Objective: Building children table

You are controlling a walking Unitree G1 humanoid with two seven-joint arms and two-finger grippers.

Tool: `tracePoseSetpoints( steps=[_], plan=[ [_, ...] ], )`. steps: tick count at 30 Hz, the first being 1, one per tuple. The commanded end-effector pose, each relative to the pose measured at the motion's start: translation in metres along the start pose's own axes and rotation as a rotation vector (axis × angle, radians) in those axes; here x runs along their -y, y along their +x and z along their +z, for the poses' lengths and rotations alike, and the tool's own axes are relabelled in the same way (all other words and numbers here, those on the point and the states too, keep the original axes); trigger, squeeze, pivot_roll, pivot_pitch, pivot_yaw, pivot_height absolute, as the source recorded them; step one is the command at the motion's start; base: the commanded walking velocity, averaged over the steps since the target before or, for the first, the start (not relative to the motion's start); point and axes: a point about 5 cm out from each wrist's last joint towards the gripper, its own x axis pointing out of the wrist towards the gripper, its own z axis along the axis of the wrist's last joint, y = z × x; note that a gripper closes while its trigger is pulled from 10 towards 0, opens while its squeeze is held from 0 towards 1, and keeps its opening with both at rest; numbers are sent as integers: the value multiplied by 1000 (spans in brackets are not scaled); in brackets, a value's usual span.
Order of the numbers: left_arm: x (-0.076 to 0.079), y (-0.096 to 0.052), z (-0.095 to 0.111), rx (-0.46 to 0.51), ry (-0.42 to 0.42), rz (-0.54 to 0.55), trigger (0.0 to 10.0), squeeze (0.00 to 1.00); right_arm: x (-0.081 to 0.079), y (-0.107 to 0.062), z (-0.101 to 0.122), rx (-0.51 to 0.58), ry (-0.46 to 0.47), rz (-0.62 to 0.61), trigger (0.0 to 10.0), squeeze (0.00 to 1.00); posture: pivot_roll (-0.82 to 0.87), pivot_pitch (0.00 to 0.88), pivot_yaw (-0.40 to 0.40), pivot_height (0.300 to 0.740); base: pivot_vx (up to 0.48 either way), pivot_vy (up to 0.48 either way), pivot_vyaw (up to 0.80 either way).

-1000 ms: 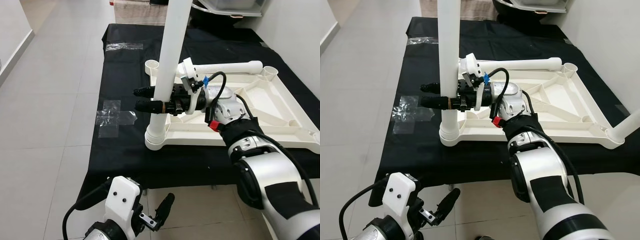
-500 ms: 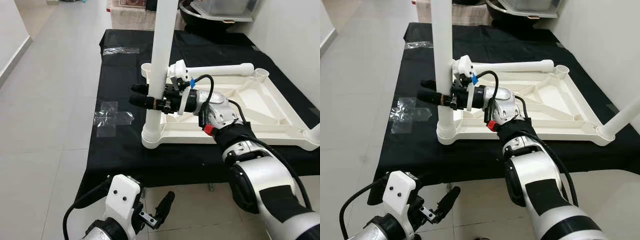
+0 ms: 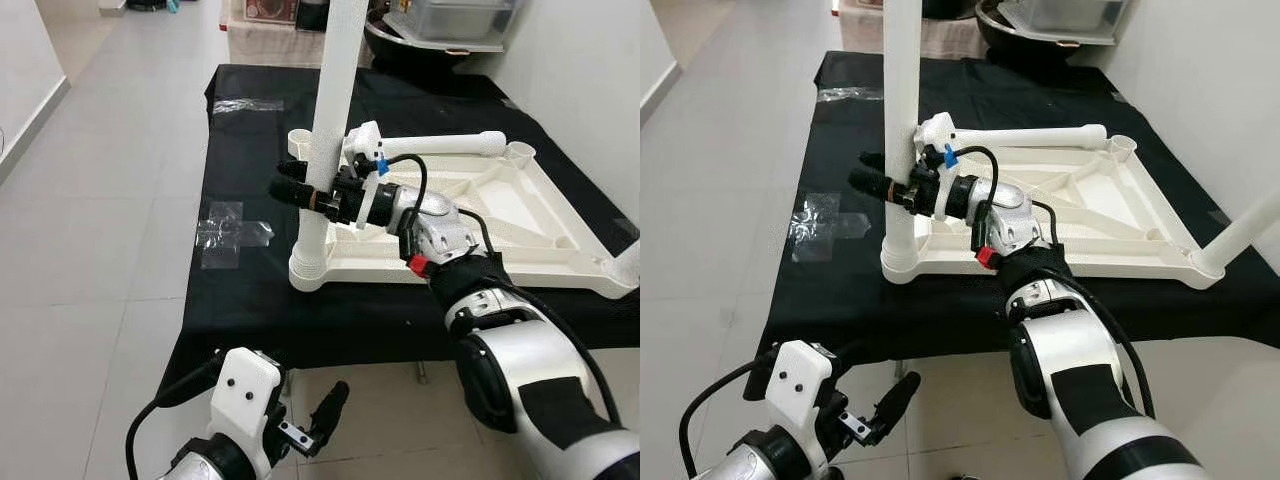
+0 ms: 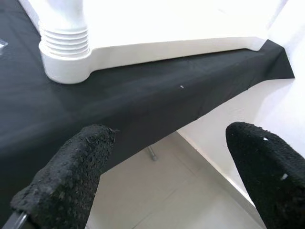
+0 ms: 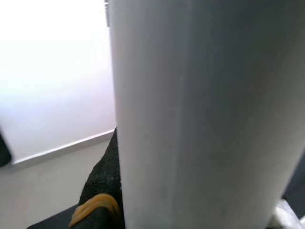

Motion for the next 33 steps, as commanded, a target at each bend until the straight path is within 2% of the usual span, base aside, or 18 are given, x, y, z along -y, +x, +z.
tracePoseSetpoints(
  steps=[1, 4, 6, 8, 14, 21, 23, 24, 27, 28, 33],
  plan=[
    [-2, 0, -5, -24, -1, 19, 10000, 0, 5, -16, -38, -135, 74, -144, 10000, 0, 178, 198, -119, 740, 0, 0, 0],
    [-4, 1, -4, -20, 2, 26, 10000, 0, 16, -17, -33, -82, 100, -338, 10000, 0, 172, 198, -118, 740, 0, 0, 0],
    [-4, 1, -4, -19, 3, 27, 10000, 0, 18, -18, -32, -71, 103, -370, 10000, 0, 172, 198, -118, 740, 0, 0, 0],
    [-6, 2, -4, -17, 6, 28, 10000, 0, 21, -21, -30, -34, 97, -457, 10000, 0, 168, 196, -115, 740, 0, 0, 0],
    [-10, 3, -3, -12, 15, 34, 10000, 0, 22, -20, -29, -19, 94, -584, 10000, 0, 164, 194, -114, 740, 0, 0, 0],
    [-15, 5, -1, -3, 19, 49, 10000, 0, 20, -15, -28, -38, 61, -736, 10000, 0, 160, 192, -111, 740, 0, 0, 0],
    [-16, 5, 0, -1, 19, 54, 10000, 0, 19, -9, -28, -83, 57, -823, 10000, 0, 160, 191, -111, 740, 0, 0, 0],
    [-16, 5, 0, -1, 19, 54, 10000, 0, 19, -9, -28, -83, 57, -823, 10000, 0, 160, 191, -111, 740, 0, 0, 0],
    [-16, 6, -1, -2, 24, 53, 10000, 0, 15, 0, -27, -77, 109, -915, 10000, 0, 163, 190, -115, 740, 0, 0, 0],
    [-16, 6, -1, -2, 24, 53, 10000, 0, 15, 0, -27, -77, 109, -915, 10000, 0, 163, 190, -115, 740, 0, 0, 0],
    [-18, 6, -1, -2, 27, 56, 10000, 0, 17, -1, -27, -114, 119, -1098, 10000, 0, 164, 190, -116, 740, 0, 0, 0]
  ],
)
